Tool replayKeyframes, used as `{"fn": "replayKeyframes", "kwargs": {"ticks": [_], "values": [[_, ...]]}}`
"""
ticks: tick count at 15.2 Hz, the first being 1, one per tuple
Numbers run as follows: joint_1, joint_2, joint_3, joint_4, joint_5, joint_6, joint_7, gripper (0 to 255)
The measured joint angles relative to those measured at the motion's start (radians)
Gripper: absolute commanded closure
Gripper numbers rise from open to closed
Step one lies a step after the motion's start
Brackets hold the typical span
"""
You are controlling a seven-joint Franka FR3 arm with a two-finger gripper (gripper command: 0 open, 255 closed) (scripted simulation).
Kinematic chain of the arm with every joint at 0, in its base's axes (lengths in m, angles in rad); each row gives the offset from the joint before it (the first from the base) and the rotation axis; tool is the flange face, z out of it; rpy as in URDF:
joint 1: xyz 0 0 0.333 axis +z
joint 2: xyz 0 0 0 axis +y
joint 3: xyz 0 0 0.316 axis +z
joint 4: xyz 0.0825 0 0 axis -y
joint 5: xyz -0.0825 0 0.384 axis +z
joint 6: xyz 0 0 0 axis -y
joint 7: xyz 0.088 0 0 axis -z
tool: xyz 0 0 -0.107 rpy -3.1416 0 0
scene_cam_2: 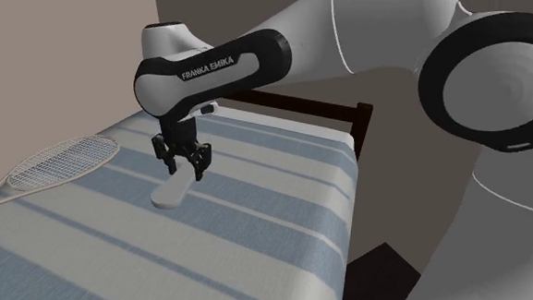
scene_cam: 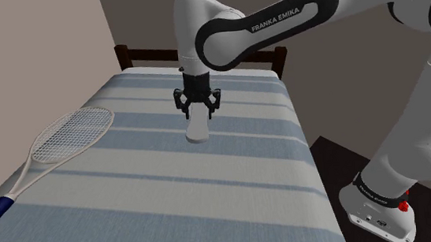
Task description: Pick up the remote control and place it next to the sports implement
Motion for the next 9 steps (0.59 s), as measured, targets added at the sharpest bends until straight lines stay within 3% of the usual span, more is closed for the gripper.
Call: {"fn": "replayKeyframes", "kwargs": {"ticks": [4, 9], "values": [[0.073, 0.142, 0.011, 0.164, -0.079, -0.044, 0.095, 255], [0.204, 0.341, 0.003, 0.446, -0.173, -0.149, 0.192, 255]]}}
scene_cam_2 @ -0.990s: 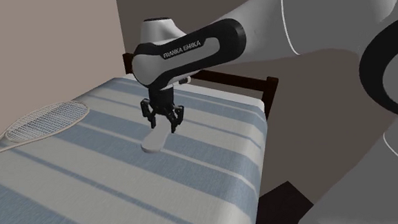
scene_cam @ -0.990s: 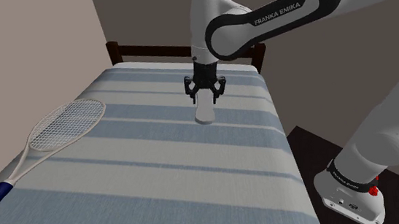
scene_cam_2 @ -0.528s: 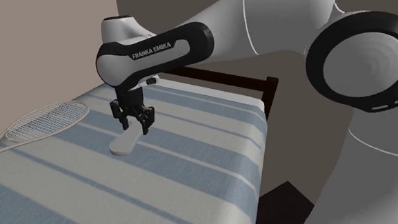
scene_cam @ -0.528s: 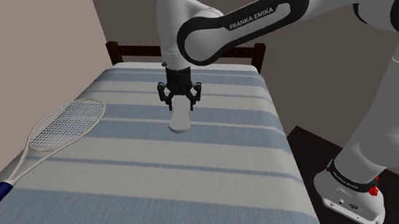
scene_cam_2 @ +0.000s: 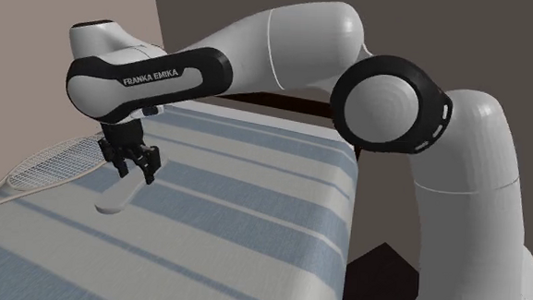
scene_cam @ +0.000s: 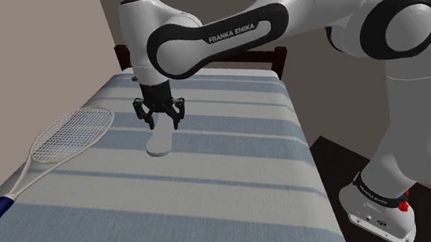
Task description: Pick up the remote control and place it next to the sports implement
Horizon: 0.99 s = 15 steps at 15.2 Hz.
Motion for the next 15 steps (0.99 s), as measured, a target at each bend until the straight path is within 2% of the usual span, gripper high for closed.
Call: {"fn": "replayKeyframes", "kwargs": {"ticks": [3, 6, 9, 15], "values": [[0.093, 0.132, -0.016, 0.210, -0.048, -0.082, 0.034, 255], [0.213, 0.307, -0.045, 0.511, -0.095, -0.202, 0.043, 255], [0.228, 0.337, -0.051, 0.535, -0.102, -0.196, 0.048, 255], [0.204, 0.324, -0.049, 0.427, -0.103, -0.107, 0.062, 255]]}}
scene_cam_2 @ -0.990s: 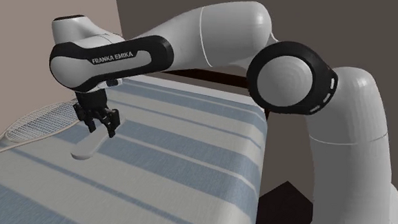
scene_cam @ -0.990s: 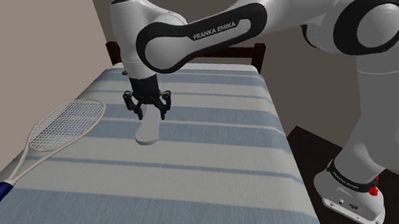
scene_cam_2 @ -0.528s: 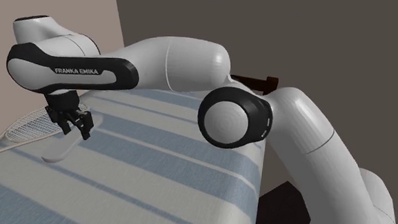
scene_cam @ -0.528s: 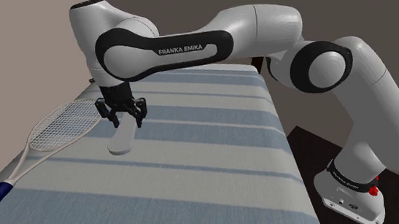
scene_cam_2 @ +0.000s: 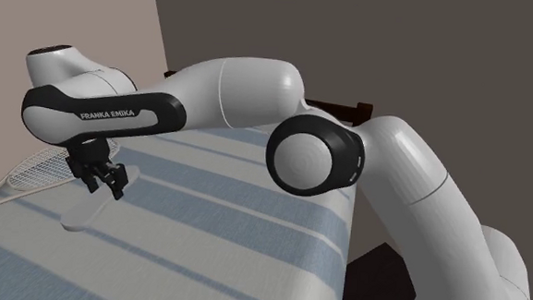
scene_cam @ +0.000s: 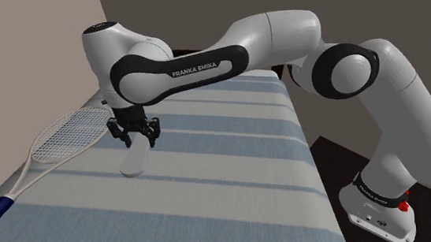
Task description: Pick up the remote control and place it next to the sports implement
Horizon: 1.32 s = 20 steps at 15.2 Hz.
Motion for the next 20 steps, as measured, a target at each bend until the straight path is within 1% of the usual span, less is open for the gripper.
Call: {"fn": "replayKeyframes", "kwargs": {"ticks": [6, 12, 17, 18, 20], "values": [[-0.018, 0.002, -0.002, -0.083, -0.005, 0.080, 0.010, 255], [-0.024, 0.020, -0.008, -0.128, -0.013, 0.140, 0.017, 255], [-0.025, 0.020, -0.008, -0.134, -0.014, 0.146, 0.018, 255], [-0.025, 0.020, -0.008, -0.134, -0.014, 0.147, 0.018, 0], [-0.025, 0.020, -0.008, -0.134, -0.014, 0.147, 0.018, 0]]}}
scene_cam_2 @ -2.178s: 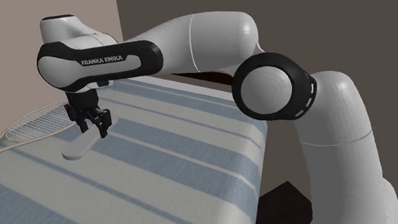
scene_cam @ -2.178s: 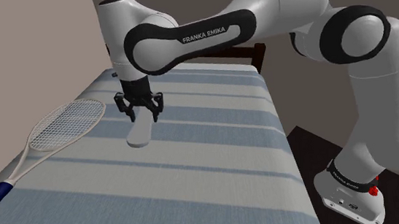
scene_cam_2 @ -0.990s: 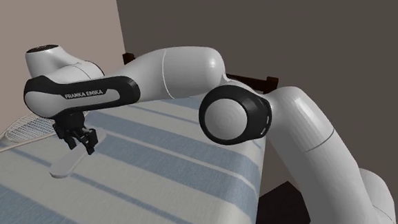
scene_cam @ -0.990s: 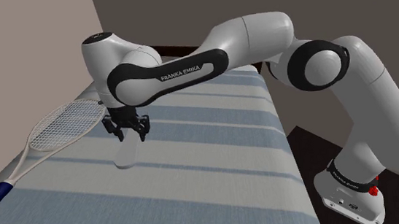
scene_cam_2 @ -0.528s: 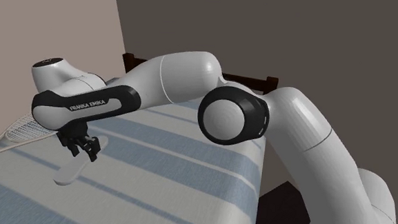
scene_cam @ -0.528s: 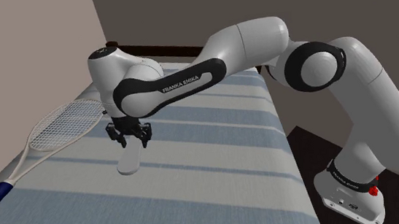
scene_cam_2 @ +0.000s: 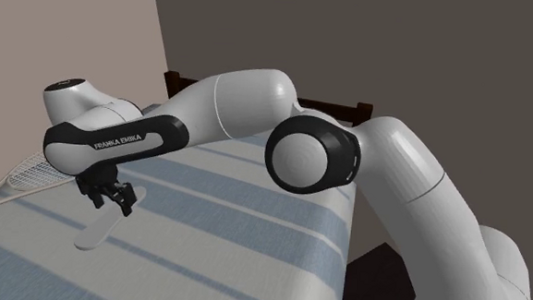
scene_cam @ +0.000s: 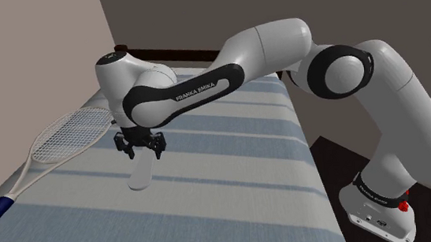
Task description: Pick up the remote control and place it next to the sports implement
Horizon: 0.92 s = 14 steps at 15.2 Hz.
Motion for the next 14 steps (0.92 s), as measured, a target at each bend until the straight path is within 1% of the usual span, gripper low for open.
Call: {"fn": "replayKeyframes", "kwargs": {"ticks": [4, 5, 9, 14], "values": [[0.000, 0.000, 0.000, 0.000, 0.000, 0.000, 0.000, 0], [-0.002, -0.007, 0.002, 0.002, 0.002, -0.009, -0.002, 0], [0.012, -0.020, 0.007, 0.082, 0.011, -0.096, -0.014, 0], [0.014, -0.024, 0.008, 0.091, 0.013, -0.109, -0.015, 0]]}}
